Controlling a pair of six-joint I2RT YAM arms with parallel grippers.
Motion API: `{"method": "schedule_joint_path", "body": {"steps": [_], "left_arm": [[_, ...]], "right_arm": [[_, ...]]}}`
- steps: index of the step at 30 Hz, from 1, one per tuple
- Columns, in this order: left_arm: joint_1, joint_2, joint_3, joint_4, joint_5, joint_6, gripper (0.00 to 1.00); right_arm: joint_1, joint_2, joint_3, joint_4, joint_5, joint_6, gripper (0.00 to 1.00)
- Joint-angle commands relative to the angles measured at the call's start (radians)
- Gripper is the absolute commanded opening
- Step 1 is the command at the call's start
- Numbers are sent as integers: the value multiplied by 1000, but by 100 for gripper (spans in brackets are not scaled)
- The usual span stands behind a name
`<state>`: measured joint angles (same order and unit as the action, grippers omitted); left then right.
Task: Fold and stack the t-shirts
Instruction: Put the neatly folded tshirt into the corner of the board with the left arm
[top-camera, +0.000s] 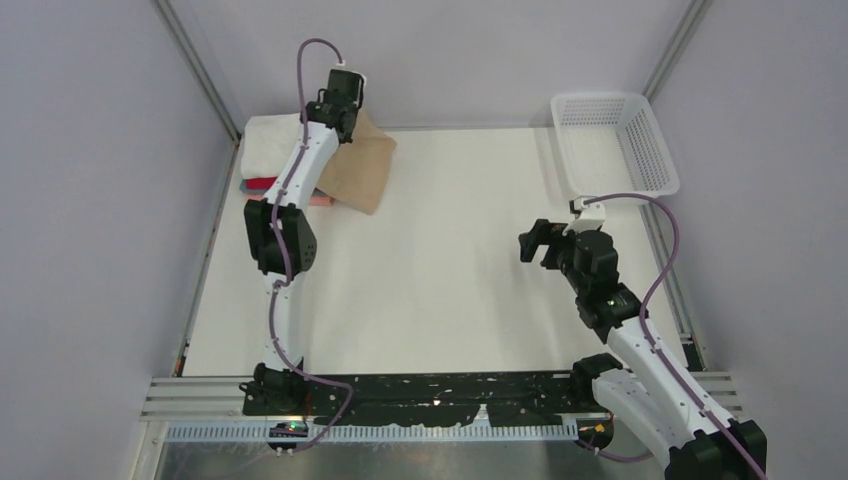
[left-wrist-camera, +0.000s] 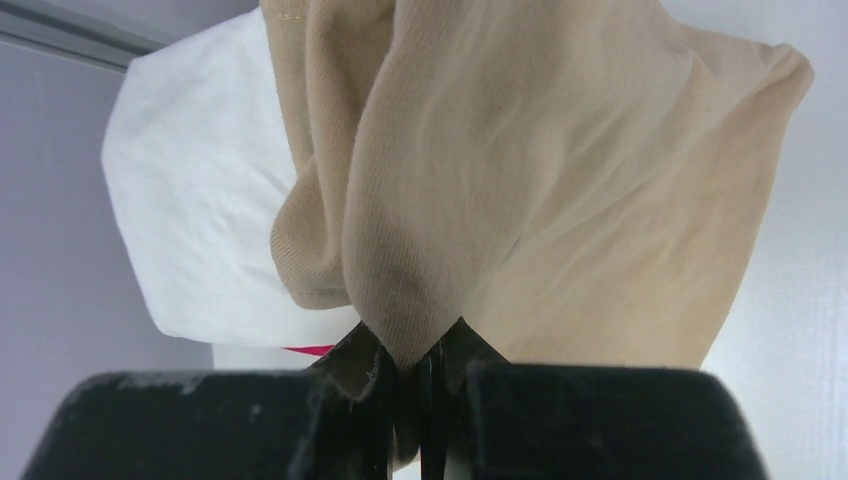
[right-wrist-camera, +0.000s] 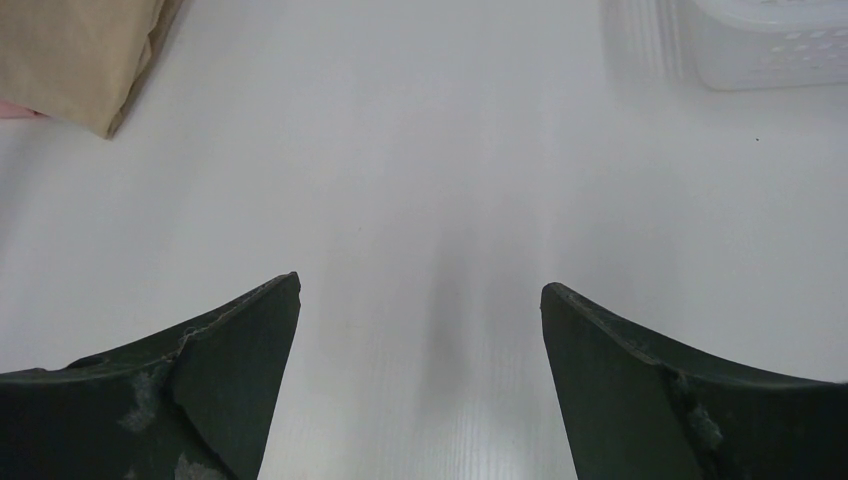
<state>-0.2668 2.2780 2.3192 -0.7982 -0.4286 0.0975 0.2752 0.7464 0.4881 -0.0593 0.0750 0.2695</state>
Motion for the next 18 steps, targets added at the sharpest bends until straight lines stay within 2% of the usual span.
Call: {"method": "schedule_joint_path", "body": {"steps": [1,8,18], "left_arm": [[24,-124,58,106,-21,67,0],[29,-201,68,93,79,37,0],[29,-303,39,89,100,59,0]], "right_arm": [[-3,23,-7,80,64,-15,95],[-4,38,-3,73,102,-22,95],[-4,39,0,74,137,-29,95]]}}
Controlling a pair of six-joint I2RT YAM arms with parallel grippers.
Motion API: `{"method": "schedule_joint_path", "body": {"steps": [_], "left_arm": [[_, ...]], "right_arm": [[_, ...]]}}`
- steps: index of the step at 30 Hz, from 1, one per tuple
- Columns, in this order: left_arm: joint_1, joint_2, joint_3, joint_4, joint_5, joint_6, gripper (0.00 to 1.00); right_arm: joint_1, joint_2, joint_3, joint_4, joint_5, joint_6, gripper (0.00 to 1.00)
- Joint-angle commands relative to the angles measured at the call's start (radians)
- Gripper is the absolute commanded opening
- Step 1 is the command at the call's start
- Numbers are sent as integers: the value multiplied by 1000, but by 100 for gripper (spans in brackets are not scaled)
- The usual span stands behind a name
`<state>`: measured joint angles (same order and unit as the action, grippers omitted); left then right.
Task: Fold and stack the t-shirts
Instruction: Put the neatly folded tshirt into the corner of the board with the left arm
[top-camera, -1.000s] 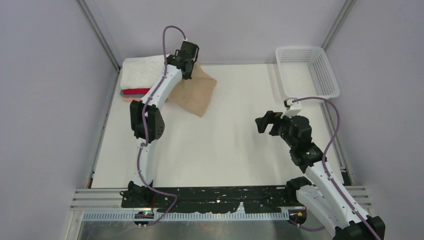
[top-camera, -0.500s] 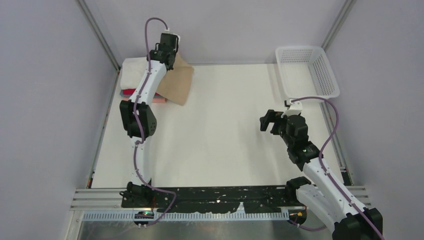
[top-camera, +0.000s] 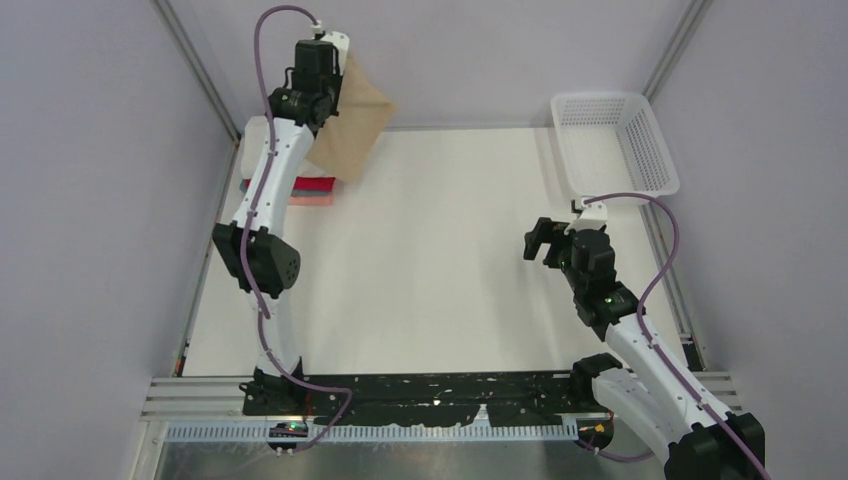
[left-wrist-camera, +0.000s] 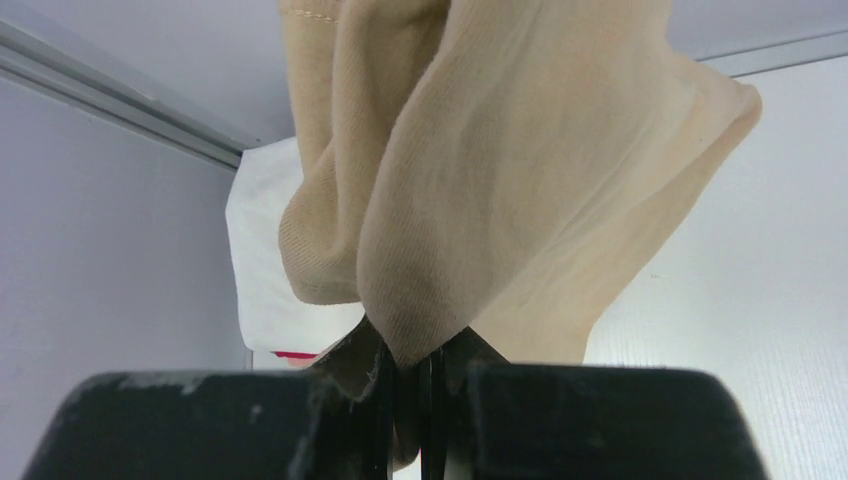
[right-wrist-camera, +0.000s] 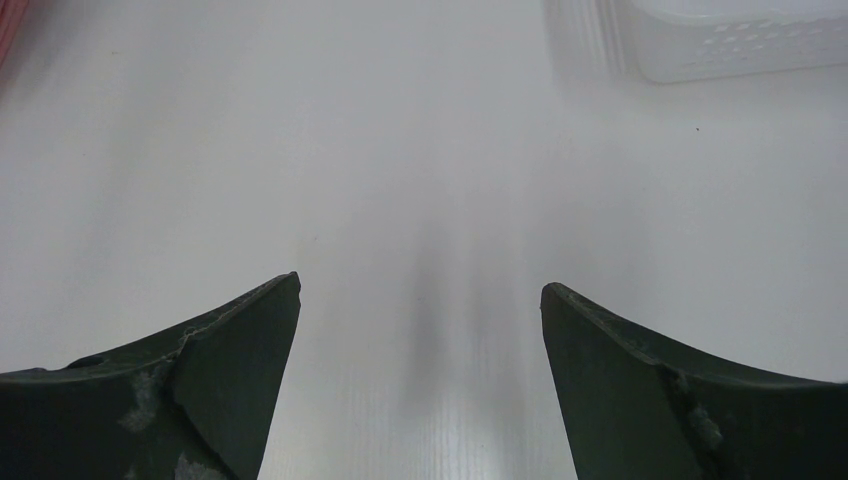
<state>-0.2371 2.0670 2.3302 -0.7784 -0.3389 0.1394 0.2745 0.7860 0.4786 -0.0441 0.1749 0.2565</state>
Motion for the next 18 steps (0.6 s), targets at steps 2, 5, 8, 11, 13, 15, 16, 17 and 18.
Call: {"method": "schedule_joint_path", "body": {"steps": [2,5,8,11,13,15,16,17,18], "left_arm": [[4,-100,33,64,19,14,0],[21,-101,26,64,19,2,0],[50,-74,29,63,26,-21,0],[83,-24,56,63,45,-48,0],[110,22,94,64,75,-79,0],[137,71,137,74,108,-106,0],[151,93,158,78,120,-119,0],[165,113,175,79,133,-128,0],[176,126,181,83,138,-133,0]], "right_arm": [[-3,0,8,59,37,-14,95],[-3,0,8,57,36,-14,95],[-3,-5,6,57,37,-13,95],[-3,-6,5,53,45,-18,95],[-3,-2,3,52,52,-21,95],[-3,7,4,53,63,-23,95],[-3,11,5,52,65,-24,95],[-3,17,8,51,72,-25,95],[-3,21,12,50,76,-25,95]]}}
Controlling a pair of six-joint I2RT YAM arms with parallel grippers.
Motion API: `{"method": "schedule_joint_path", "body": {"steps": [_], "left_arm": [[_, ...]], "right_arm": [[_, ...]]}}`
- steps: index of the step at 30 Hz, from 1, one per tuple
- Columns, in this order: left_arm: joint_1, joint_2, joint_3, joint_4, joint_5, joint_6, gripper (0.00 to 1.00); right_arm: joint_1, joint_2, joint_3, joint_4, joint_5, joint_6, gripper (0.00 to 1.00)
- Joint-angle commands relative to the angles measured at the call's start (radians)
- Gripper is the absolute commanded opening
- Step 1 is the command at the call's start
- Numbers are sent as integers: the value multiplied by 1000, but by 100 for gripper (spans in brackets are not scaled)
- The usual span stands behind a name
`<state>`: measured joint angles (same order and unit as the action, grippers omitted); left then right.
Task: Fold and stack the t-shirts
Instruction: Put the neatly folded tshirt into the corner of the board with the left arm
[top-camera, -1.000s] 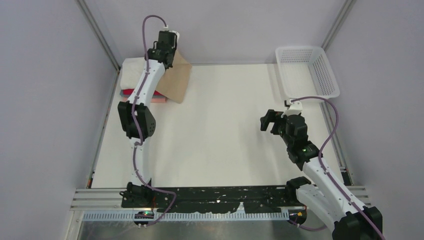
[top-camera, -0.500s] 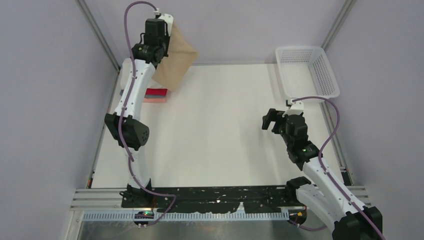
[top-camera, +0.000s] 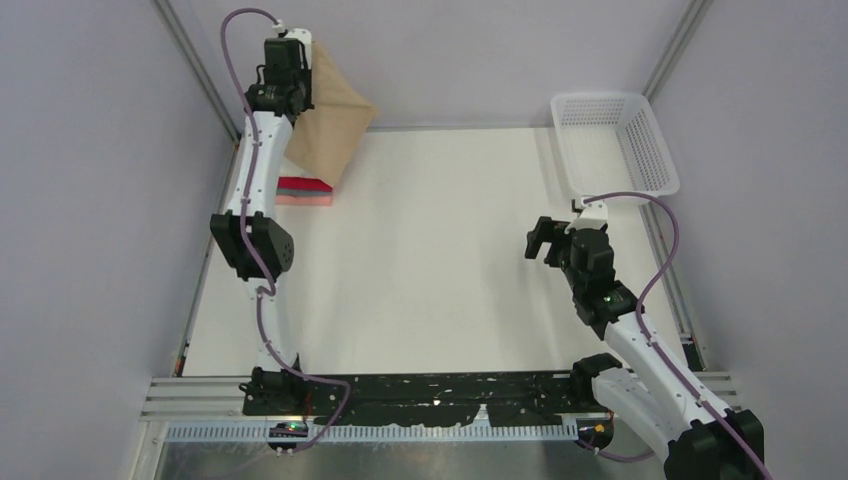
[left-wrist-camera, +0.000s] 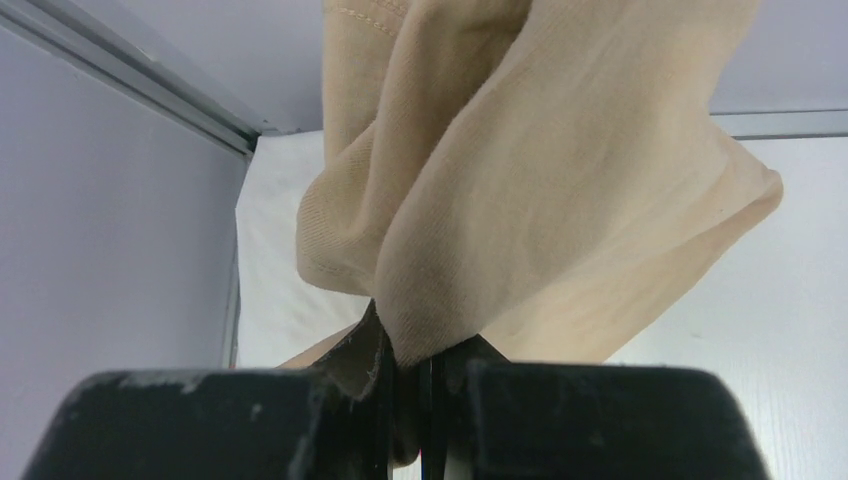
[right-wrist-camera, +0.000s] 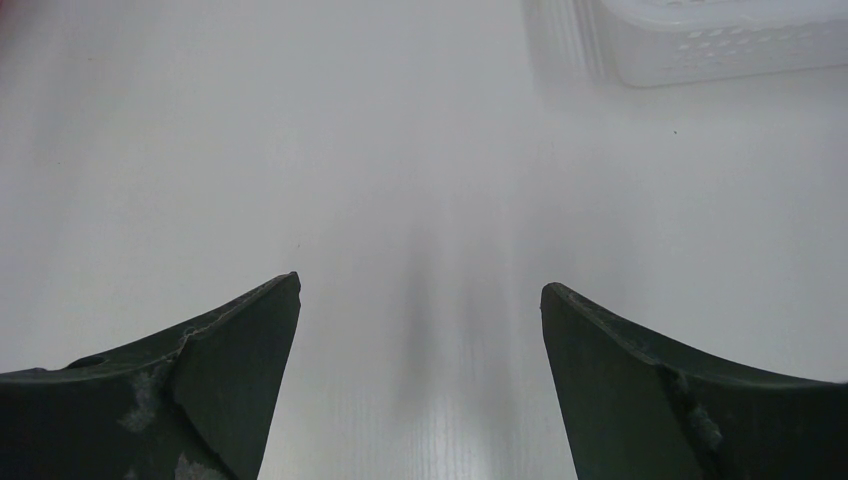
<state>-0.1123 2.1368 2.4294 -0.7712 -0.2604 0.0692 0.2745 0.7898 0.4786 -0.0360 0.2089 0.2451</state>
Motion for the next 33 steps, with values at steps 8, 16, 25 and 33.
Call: {"method": "schedule_joint_path", "body": {"steps": [8,16,25,33], "left_arm": [[182,108,64,133,121,-164,0],[301,172,66,165,229,-305,0],[325,192,20,174,293,-331,63],[327,47,1,89,205,-387,100]], "right_arm": [[-2,57,35,42,58,-9,95],[-2,102,74,-8,73,-9,95],[-3,158,117,-14,76,-25,95],[-3,150,152,-32,119,-8,95]]}}
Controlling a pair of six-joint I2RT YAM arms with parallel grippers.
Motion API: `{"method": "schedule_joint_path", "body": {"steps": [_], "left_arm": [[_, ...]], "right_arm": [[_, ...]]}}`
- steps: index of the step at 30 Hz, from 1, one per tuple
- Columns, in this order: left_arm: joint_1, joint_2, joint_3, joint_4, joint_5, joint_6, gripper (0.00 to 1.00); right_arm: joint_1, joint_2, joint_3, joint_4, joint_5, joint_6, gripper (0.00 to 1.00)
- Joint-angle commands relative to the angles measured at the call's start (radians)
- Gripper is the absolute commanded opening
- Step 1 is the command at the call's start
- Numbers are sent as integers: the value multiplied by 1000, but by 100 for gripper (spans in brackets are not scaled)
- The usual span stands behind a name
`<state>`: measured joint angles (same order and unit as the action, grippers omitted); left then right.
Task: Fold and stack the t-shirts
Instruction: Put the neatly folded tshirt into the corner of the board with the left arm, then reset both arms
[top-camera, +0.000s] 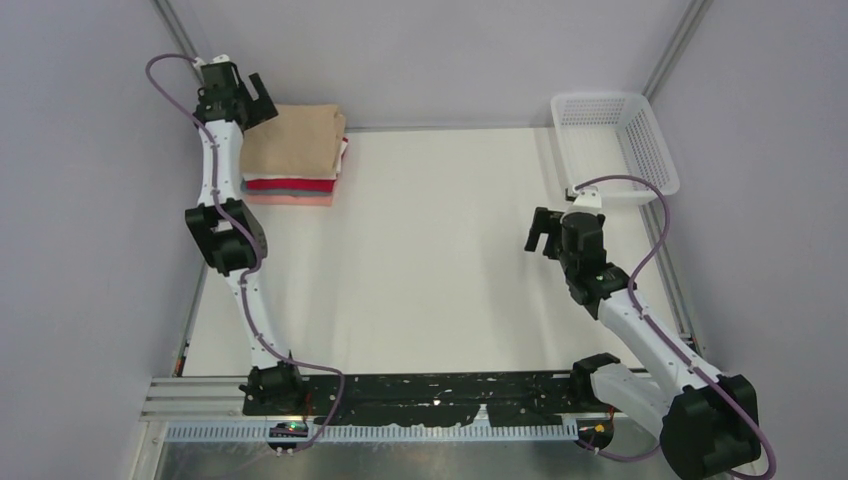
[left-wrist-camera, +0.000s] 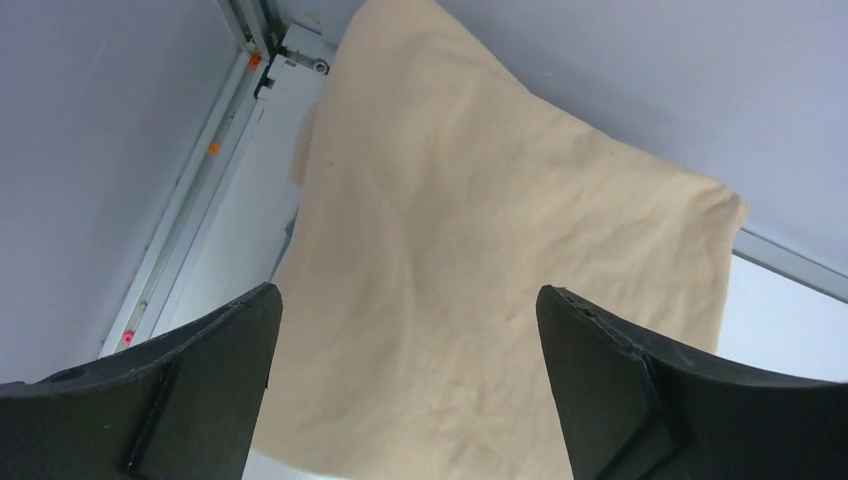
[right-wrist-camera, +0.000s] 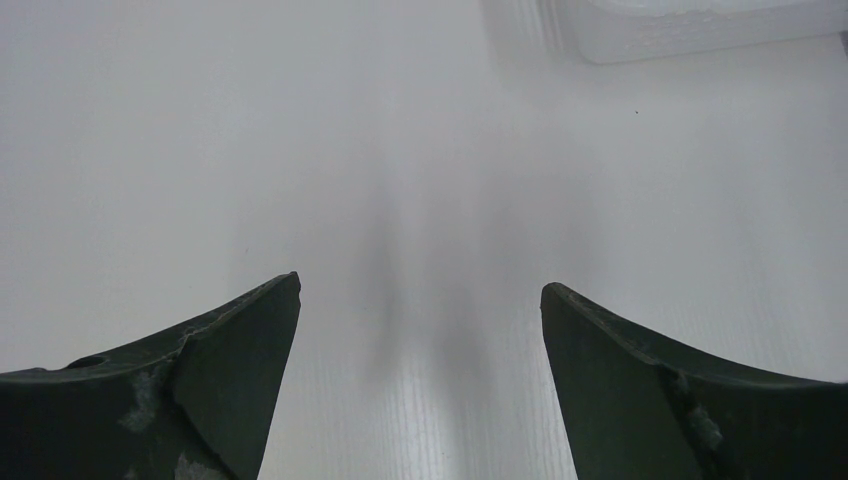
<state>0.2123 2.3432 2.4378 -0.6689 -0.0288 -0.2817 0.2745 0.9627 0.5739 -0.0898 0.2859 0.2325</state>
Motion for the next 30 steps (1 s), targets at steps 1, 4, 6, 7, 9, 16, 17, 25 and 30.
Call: {"method": "schedule_joint_path", "body": {"steps": [1,4,6,7,9,16,17,25,30], "left_arm": [[2,-193,-30,-24,-11,-48,100],[-3,-312,-147,-46,52,-99,100],[-13,-428,-299,-29,100,-146,100],[-30,-486,-387,-21,97,-164,100],[-82,-621,-646,38,17,-192,100],[-352,-1118,-1405,303,-106,-290,100],[-389,-1182,-1480,314,-132,-305,100],[-499,-1564,-1890,237,-159,-438,100],[-499,-1710,-1950,146,-215,-456,100]], "right_arm": [[-3,-29,56,23,46,9,95],[-4,-71,52,21,70,54,95],[-3,-107,41,18,70,75,95],[-3,-138,34,13,69,81,95],[-3,-189,2,-2,74,105,95],[-3,-327,-83,-57,-21,144,95],[-3,-339,-89,-80,-27,152,95],[-3,-357,-154,-116,0,183,95],[-3,-343,-191,-75,36,182,95]]}}
